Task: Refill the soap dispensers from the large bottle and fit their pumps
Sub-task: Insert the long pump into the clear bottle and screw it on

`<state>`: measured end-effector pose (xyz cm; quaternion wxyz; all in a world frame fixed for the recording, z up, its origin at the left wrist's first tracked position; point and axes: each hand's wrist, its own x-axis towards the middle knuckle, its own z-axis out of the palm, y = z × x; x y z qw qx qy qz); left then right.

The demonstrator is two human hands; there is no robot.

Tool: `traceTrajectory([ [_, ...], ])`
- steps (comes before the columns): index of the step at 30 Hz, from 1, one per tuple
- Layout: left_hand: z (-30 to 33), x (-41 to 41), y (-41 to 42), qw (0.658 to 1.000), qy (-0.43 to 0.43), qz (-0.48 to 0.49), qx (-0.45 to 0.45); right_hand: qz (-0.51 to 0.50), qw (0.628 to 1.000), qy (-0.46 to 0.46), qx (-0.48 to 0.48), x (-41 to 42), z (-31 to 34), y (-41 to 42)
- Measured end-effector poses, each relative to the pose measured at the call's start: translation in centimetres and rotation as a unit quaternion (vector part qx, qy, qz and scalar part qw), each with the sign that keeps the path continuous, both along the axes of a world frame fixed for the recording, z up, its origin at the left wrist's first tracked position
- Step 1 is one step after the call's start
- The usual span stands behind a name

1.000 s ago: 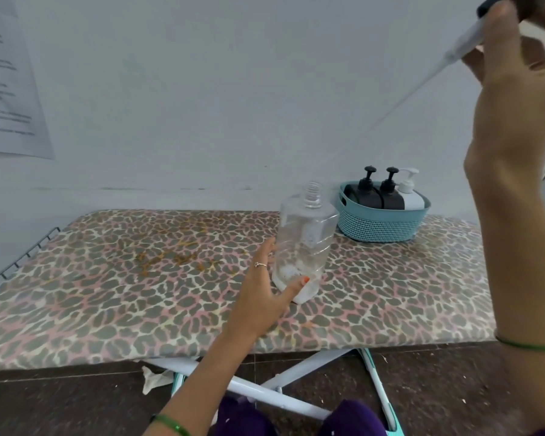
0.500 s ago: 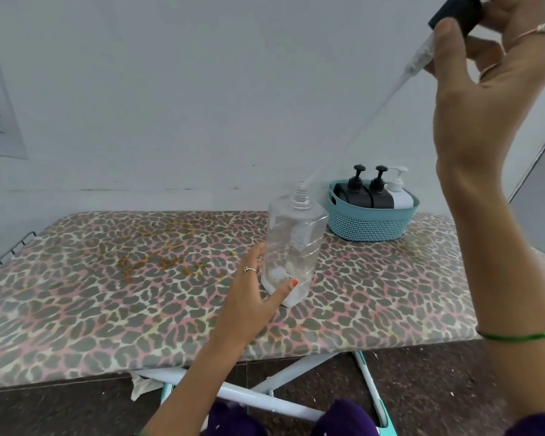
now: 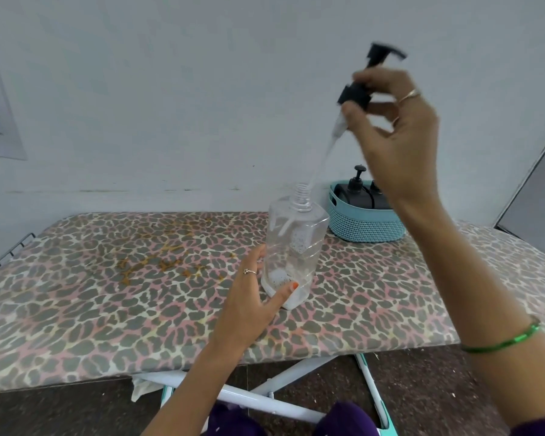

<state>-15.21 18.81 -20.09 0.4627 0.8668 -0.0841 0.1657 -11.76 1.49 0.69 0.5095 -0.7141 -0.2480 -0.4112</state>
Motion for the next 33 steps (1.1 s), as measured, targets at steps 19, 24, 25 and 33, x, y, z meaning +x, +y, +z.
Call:
traceTrajectory([
  [19, 0.0, 0.1, -0.1, 1.0, 0.006, 0.002, 0.002, 0.087, 0.974, 0.166, -0.124, 0.2, -7.4, 1.1],
  [24, -0.2, 0.2, -0.2, 0.999, 0.023, -0.025, 0.016, 0.065, 0.979, 0.15, -0.118, -0.1, -7.7, 1.2],
  [25, -0.1, 0.2, -0.3, 0.999, 0.024, -0.028, 0.02, 0.059, 0.98, 0.148, -0.117, -0.1, -7.6, 1.3],
  [33, 0.0, 0.1, -0.4, 0.999, 0.018, -0.028, 0.023, 0.007, 0.982, 0.151, -0.117, 0.1, -7.7, 1.9],
])
